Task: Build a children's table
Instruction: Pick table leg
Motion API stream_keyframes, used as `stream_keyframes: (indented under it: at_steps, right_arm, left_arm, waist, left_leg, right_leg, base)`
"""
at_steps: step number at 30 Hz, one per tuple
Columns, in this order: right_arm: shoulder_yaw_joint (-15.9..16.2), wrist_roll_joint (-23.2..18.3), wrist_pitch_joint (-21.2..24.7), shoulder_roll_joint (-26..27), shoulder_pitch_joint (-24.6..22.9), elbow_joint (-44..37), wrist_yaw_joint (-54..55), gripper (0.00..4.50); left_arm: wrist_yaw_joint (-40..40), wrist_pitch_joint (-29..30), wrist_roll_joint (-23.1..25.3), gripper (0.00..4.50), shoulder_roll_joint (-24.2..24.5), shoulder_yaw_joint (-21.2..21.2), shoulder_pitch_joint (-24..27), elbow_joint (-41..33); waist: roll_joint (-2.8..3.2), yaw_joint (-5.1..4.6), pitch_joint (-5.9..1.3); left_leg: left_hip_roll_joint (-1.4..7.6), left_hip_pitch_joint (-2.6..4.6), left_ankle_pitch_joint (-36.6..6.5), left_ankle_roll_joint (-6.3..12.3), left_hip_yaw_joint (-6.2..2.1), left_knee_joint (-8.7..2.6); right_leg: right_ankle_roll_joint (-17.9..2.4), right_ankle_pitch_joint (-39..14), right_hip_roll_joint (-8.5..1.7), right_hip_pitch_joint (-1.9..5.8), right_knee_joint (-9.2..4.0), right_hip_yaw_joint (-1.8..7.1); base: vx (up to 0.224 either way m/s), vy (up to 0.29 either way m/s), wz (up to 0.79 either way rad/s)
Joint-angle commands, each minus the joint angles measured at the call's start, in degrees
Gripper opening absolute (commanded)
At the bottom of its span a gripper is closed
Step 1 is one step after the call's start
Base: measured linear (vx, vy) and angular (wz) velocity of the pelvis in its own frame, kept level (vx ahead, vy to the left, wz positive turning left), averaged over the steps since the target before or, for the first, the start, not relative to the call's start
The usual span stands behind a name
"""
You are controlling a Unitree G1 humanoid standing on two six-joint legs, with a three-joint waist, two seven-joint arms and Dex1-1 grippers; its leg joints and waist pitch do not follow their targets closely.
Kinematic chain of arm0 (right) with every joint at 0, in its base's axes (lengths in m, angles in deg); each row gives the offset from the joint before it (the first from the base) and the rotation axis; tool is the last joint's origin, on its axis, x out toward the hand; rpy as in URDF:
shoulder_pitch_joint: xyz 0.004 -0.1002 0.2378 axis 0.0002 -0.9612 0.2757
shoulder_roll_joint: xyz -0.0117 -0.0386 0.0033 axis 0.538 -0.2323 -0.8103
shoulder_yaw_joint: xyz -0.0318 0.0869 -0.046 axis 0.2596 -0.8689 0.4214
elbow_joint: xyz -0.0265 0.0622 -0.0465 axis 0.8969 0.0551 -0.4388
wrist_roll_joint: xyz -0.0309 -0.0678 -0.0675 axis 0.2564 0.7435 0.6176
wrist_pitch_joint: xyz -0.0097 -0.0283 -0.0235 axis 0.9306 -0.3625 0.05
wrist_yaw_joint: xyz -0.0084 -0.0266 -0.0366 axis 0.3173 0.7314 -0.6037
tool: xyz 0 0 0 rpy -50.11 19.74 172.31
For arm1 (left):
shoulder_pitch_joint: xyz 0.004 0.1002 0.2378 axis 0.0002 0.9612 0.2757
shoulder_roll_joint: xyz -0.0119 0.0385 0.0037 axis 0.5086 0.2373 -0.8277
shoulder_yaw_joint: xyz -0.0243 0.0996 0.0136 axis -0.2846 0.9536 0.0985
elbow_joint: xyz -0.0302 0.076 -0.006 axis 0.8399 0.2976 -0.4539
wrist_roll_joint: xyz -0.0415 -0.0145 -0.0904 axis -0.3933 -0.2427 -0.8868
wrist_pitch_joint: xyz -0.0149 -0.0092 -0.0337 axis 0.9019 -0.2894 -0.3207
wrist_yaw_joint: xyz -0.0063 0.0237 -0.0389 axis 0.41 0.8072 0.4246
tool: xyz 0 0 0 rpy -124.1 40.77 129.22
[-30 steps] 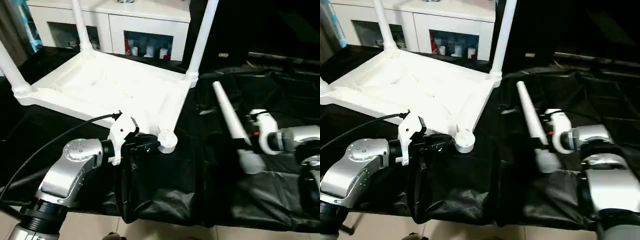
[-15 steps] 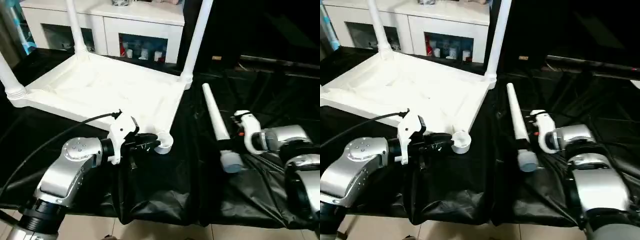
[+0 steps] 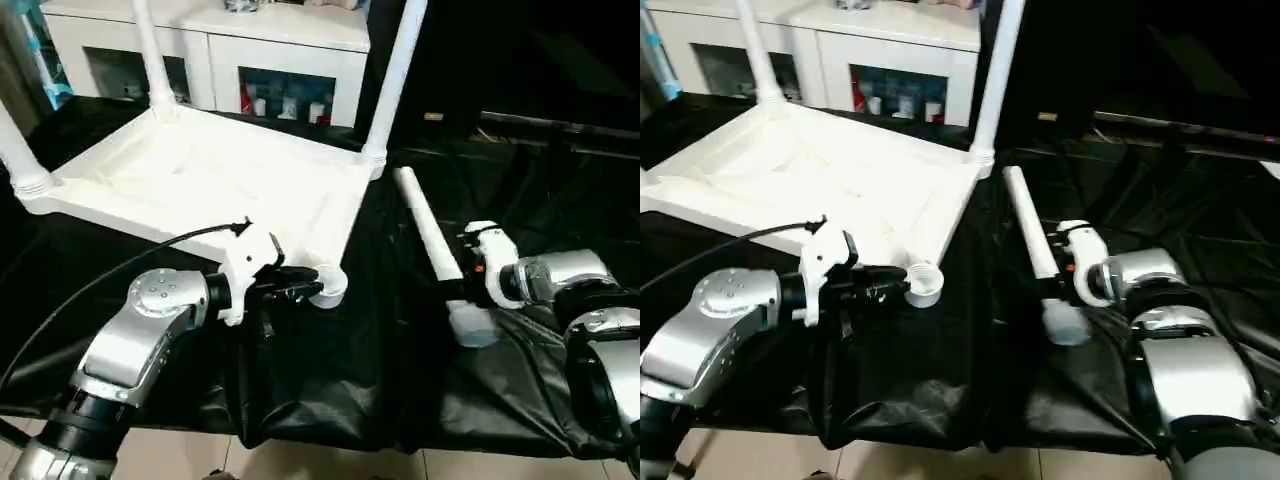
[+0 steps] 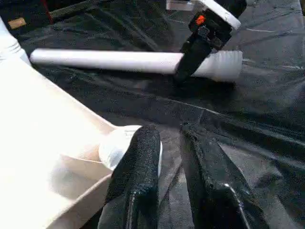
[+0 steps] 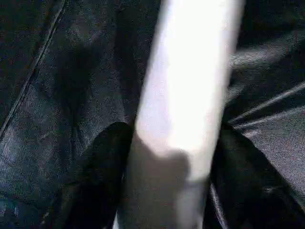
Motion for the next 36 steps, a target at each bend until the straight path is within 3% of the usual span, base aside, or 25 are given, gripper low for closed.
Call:
stream_keyframes:
  at_steps: [1, 8, 12, 13, 14, 15, 16, 17, 18, 19, 20, 22, 24, 26, 28, 29, 30, 31, 35, 36]
  right_arm:
    - [-0.65, -0.60, 1.14, -0.63, -1.05, 0.30, 0.41, 2.43]
    - [-4.12, -3.73, 1.22, -1.99, -1.47, -1.34, 0.78, 2.03]
    - [-7.23, -6.26, 1.77, -2.69, -2.12, -4.26, 1.84, 1.94]
    - [-9.22, -7.74, 1.69, -2.72, -2.72, -5.80, 3.55, 1.92]
    - [-12.14, -9.96, 1.37, -2.59, -3.65, -7.95, 5.84, 1.92]
    - [-14.63, -11.96, -0.13, -2.16, -4.82, -10.05, 6.90, 1.90]
    - [-15.47, -12.68, -1.01, -1.92, -5.35, -10.91, 6.98, 1.90]
    - [-16.80, -13.84, -3.53, -1.30, -6.65, -12.93, 6.80, 1.90]
    - [-19.24, -16.94, -9.06, 0.46, -9.85, -17.51, 3.56, 1.89]
    - [-20.66, -18.88, -12.39, 1.57, -11.82, -20.28, 1.33, 1.89]
    - [-22.18, -21.53, -13.70, 3.07, -14.41, -24.17, -1.67, 1.89]
    - [-22.90, -23.02, -13.70, 3.93, -15.86, -26.42, -3.38, 1.88]
    - [-25.69, -29.18, -8.60, 6.54, -18.71, -33.95, -7.40, 1.88]
    - [-27.39, -33.94, -5.77, 8.51, -20.63, -39.76, -9.18, 1.88]
    - [-27.61, -35.66, -5.27, 9.17, -21.49, -41.90, -9.31, 1.88]
    - [-24.63, -41.73, -2.76, 11.41, -25.84, -50.65, -14.69, 1.88]
    - [-24.47, -41.93, -2.69, 11.49, -26.02, -50.98, -14.90, 1.88]
    - [-23.49, -42.79, -2.33, 11.96, -26.90, -52.65, -16.04, 1.88]
    - [-19.95, -43.39, -0.04, 13.66, -28.45, -57.11, -17.17, 1.88]
    - [-19.54, -42.94, 0.20, 13.91, -28.40, -57.17, -17.10, 1.88]
  left_arm:
    - [0.80, -0.44, 0.15, 0.96, 0.18, 0.62, -0.89, -0.07]
    - [0.75, -1.38, -0.05, 0.96, -0.33, 0.02, -1.94, 0.81]
    - [0.91, -1.56, -1.20, 0.96, -0.68, -0.95, -2.79, 1.06]
    - [0.95, -1.51, -1.95, 0.96, -1.19, -1.50, -3.10, 1.08]
    - [0.78, -1.65, -2.87, 0.96, -1.97, -2.35, -3.52, 1.19]
    - [-0.06, -1.62, -3.51, 0.96, -3.01, -3.19, -4.19, 1.77]
    - [-0.53, -1.53, -3.72, 0.96, -3.48, -3.53, -4.51, 2.10]
    - [-1.73, -1.53, -4.12, 0.96, -4.53, -4.30, -5.10, 2.82]
    - [-5.03, -2.02, -4.55, 0.96, -6.96, -5.96, -6.57, 4.99]
    - [-7.09, -2.42, -4.75, 0.96, -8.44, -6.96, -7.46, 6.36]
    - [-9.50, -2.19, -5.57, 1.31, -10.51, -8.25, -8.84, 8.15]
    - [-10.72, -1.94, -6.12, 1.31, -11.62, -8.94, -9.59, 9.12]
    - [-12.46, 1.58, -10.00, 1.31, -14.86, -10.93, -11.85, 9.83]
    - [-12.26, 4.37, -13.09, 1.74, -16.82, -12.05, -13.38, 9.67]
    - [-12.00, 5.09, -14.07, 1.72, -17.44, -12.37, -13.91, 9.64]
    - [-12.15, 9.78, -19.89, 1.70, -21.48, -14.26, -17.75, 9.93]
    - [-12.17, 9.97, -20.09, 1.70, -21.63, -14.33, -17.90, 9.95]
    - [-12.32, 11.13, -21.17, 2.12, -22.37, -14.65, -18.71, 10.15]
    - [-11.98, 11.93, -20.49, 2.08, -23.92, -12.18, -20.04, 10.81]
    - [-11.80, 12.66, -20.91, 2.40, -24.37, -11.82, -20.00, 10.56]
  waist:
    - [0.92, 0.26, -3.07]
    - [0.88, 0.69, -3.14]
    - [1.75, 0.81, -3.13]
    - [2.27, 0.86, -3.06]
    - [1.94, 0.93, -3.14]
    - [2.13, 1.00, -3.02]
    - [1.97, 1.24, -3.13]
    - [2.02, 1.27, -3.12]
    - [2.62, 1.43, -3.12]
    - [2.48, 1.50, -3.10]
    - [2.35, 1.76, -3.33]
    - [2.47, 2.09, -3.43]
    - [2.70, 2.42, -3.28]
    - [2.84, 2.92, -3.31]
    - [2.83, 3.02, -3.25]
    - [3.05, 3.08, -3.07]
    - [3.07, 3.29, -3.05]
    - [2.95, 3.78, -3.05]
    - [2.68, 3.80, -2.83]
    - [2.52, 3.74, -2.83]
  left_leg:
    - [0.98, 1.51, -25.22, -4.04, -0.70, -4.22]
    - [0.93, 1.29, -23.48, -3.73, -0.49, -4.22]
    - [0.90, 1.27, -22.82, -3.58, -0.56, -4.16]
    - [0.84, 1.31, -22.76, -3.72, -0.57, -4.27]
    - [0.81, 1.42, -22.45, -3.56, -0.44, -4.07]
    - [0.69, 1.36, -21.86, -3.14, -0.26, -4.12]
    - [0.70, 1.30, -20.58, -2.64, -0.24, -4.04]
    - [0.68, 1.21, -20.00, -2.41, -0.18, -4.03]
    - [0.58, 1.17, -19.42, -2.17, -0.11, -4.03]
    - [0.65, 1.18, -19.57, -1.85, 0.10, -3.95]
    - [0.55, 1.08, -18.46, -0.86, -0.09, -3.97]
    - [0.69, 1.12, -17.26, -0.14, -0.20, -4.06]
    - [0.68, 1.11, -15.91, 0.60, -0.04, -4.07]
    - [0.82, 1.04, -15.22, 1.26, -0.11, -4.14]
    - [0.81, 1.03, -15.24, 1.07, -0.12, -4.17]
    - [0.79, 1.07, -15.91, 0.69, -0.14, -4.25]
    - [0.75, 1.12, -16.31, 0.64, -0.08, -4.21]
    - [0.92, 1.27, -17.07, 0.87, -0.14, -4.15]
    - [0.84, 0.87, -17.45, -0.28, -0.55, -4.66]
    - [0.80, 0.96, -17.45, -0.60, -0.59, -4.69]
  right_leg:
    - [-10.79, -21.70, -1.66, 1.40, -5.06, 1.20]
    - [-11.23, -19.86, -1.57, 1.65, -4.91, 1.18]
    - [-11.45, -19.48, -1.67, 1.76, -4.76, 1.21]
    - [-11.61, -19.05, -1.62, 1.77, -4.84, 1.22]
    - [-12.07, -18.02, -1.58, 1.80, -4.78, 1.23]
    - [-12.23, -17.42, -1.57, 1.90, -4.99, 1.29]
    - [-12.27, -17.00, -1.69, 2.08, -4.87, 1.31]
    - [-12.28, -16.73, -1.67, 2.12, -4.86, 1.32]
    - [-12.15, -16.34, -1.64, 2.10, -4.98, 1.31]
    - [-11.69, -15.69, -1.66, 2.09, -5.18, 1.48]
    - [-11.32, -13.70, -1.55, 2.54, -5.00, 1.36]
    - [-11.86, -12.02, -1.56, 2.57, -4.82, 1.27]
    - [-13.44, -10.21, -1.40, 2.76, -4.69, 1.22]
    - [-14.22, -10.36, -1.62, 2.81, -4.57, 1.10]
    - [-14.07, -11.58, -1.75, 2.77, -4.71, 1.07]
    - [-13.69, -13.30, -1.75, 2.69, -4.84, 1.08]
    - [-13.42, -14.08, -1.83, 2.71, -5.06, 1.11]
    - [-12.99, -14.81, -1.97, 2.61, -5.13, 1.15]
    - [-10.60, -19.73, -2.20, 2.54, -5.70, 1.04]
    - [-9.83, -20.53, -2.30, 2.44, -5.82, 1.16]
  base:
    - [0.000, 0.000, 0.00]
    - [0.000, 0.000, 0.00]
    - [0.000, 0.000, 0.00]
    - [0.000, 0.000, 0.00]
    - [0.000, 0.000, 0.00]
    - [0.000, 0.000, 0.00]
    - [0.000, 0.000, 0.00]
    - [0.000, 0.000, 0.00]
    - [0.000, 0.000, 0.00]
    - [0.000, 0.000, 0.00]
    - [0.000, 0.000, 0.00]
    - [0.000, 0.000, 0.00]
    - [0.000, 0.000, 0.00]
    - [0.000, 0.000, 0.00]
    - [0.000, 0.000, 0.00]
    - [0.000, 0.000, 0.00]
    - [0.000, 0.000, 0.00]
    - [0.000, 0.000, 0.00]
    - [0.000, 0.000, 0.00]
    - [0.000, 0.000, 0.00]
